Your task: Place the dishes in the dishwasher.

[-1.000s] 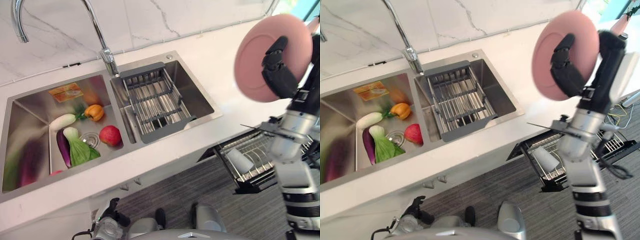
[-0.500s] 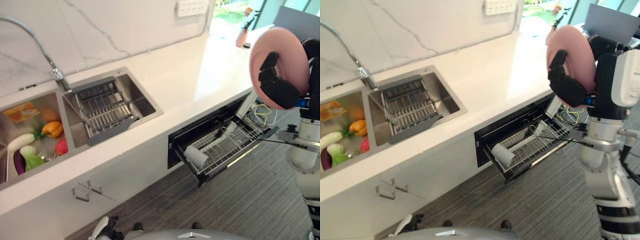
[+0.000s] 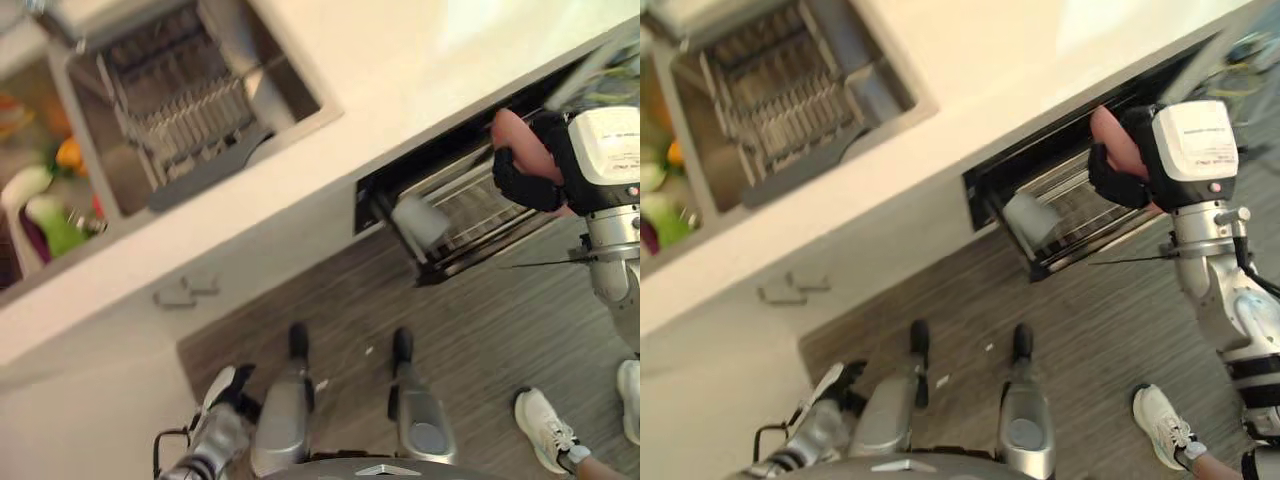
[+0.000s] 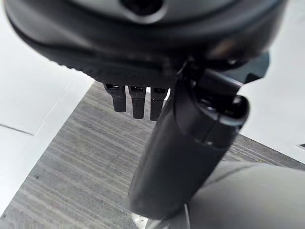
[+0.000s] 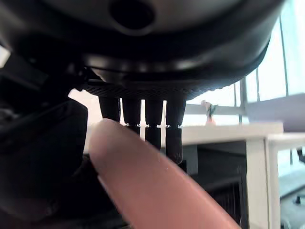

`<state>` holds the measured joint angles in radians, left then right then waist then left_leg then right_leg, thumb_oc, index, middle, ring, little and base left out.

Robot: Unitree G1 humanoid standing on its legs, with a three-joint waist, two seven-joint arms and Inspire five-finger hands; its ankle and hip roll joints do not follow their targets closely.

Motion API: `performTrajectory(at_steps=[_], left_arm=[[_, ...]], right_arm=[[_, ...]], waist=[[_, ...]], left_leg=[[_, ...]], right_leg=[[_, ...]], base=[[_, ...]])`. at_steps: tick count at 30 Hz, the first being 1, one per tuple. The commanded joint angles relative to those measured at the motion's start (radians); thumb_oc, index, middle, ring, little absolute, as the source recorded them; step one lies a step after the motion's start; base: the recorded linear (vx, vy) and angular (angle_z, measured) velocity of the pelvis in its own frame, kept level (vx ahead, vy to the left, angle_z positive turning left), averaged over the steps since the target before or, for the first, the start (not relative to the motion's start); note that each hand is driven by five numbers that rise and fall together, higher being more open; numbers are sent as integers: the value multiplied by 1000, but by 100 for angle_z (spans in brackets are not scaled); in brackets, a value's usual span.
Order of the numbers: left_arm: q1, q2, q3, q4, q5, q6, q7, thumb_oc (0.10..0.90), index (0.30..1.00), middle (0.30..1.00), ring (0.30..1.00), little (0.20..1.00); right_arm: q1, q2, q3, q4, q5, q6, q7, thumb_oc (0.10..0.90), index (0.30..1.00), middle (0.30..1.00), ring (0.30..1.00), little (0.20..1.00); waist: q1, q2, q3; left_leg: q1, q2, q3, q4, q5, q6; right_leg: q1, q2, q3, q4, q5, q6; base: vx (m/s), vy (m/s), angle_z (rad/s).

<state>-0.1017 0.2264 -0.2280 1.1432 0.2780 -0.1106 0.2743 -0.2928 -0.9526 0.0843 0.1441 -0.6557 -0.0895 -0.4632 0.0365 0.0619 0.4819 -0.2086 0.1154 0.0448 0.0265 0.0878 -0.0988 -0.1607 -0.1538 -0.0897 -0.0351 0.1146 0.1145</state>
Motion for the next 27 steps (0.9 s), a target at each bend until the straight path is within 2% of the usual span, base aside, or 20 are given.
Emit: performTrajectory(at_steps=[1,10,11,12,13,15,19,20,21,22,27], left_arm=[[14,10,-44,89,-55,-33,20,800,900,900,900,900],[2,14,-71,67,-104,-52,34,800,900,900,900,900],[3,13,-84,66,-116,-58,36,800,900,900,900,900],[3,9,-77,66,-116,-58,36,800,900,900,900,900],[2,9,-92,67,-131,-63,35,800,900,900,900,900],[0,0,-103,70,-147,-66,35,800,900,900,900,900],[-5,-5,-112,70,-153,-67,34,800,900,900,900,900],[-12,-9,-113,71,-163,-67,36,800,900,900,900,900],[-12,-9,-113,71,-163,-67,36,800,900,900,900,900],[-12,-9,-113,71,-163,-67,36,800,900,900,900,900],[-15,-12,-106,75,-158,-63,37,800,900,900,900,900]], right_arm=[[-169,-52,-35,-138,-22,-5,-82,400,300,300,300,300],[-277,-100,130,53,-84,26,-63,400,300,300,300,300],[-341,-119,210,127,-115,40,-57,400,300,300,300,300],[-364,-118,233,140,-114,39,-62,400,300,300,300,300],[-424,-131,301,217,-139,60,-59,400,300,300,300,300],[-514,-134,390,308,-159,85,-61,400,300,300,300,300],[-539,-133,415,335,-167,97,-59,400,300,300,300,300],[-551,-134,422,342,-169,102,-47,543,514,514,514,514],[-551,-134,422,342,-169,102,-47,543,514,514,514,514],[-551,-134,422,342,-169,103,-47,800,900,900,900,900],[-486,-120,348,309,-127,93,-49,800,900,900,900,900]], waist=[[39,-54,-87],[57,-36,-52],[65,-37,-44],[61,-36,-43],[72,-38,-37],[68,-38,-27],[62,-37,-24],[55,-38,-23],[55,-38,-23],[55,-37,-23],[44,-37,-36]], left_leg=[[37,-38,10,-13,-26,21],[-8,-34,-7,-8,-8,7],[-10,-31,-2,-10,-7,5],[-9,-30,1,-10,-7,5],[-10,-25,9,-9,-6,2],[-7,-18,18,-10,-4,-1],[-5,-16,19,-10,-5,-3],[-2,-13,22,-7,-9,-5],[-2,-13,22,-7,-9,-5],[-2,-13,22,-7,-9,-5],[10,-10,28,-3,-16,-7]], right_leg=[[-67,-21,85,130,-48,40],[-106,-25,74,145,-48,39],[-116,-21,76,145,-42,42],[-118,-20,79,145,-42,42],[-124,-18,81,144,-37,46],[-130,-14,85,146,-35,46],[-131,-13,86,147,-36,45],[-133,-10,92,146,-37,44],[-133,-10,92,146,-37,44],[-133,-10,92,146,-37,44],[-125,-8,95,147,-40,42]], base=[[-76,-34,-6],[-22,-14,2],[0,0,0],[-26,-3,-4],[-13,-10,-5],[-13,0,-11],[4,1,-9],[0,0,0],[-1,8,-3],[2,-2,-5],[16,-3,-9]])
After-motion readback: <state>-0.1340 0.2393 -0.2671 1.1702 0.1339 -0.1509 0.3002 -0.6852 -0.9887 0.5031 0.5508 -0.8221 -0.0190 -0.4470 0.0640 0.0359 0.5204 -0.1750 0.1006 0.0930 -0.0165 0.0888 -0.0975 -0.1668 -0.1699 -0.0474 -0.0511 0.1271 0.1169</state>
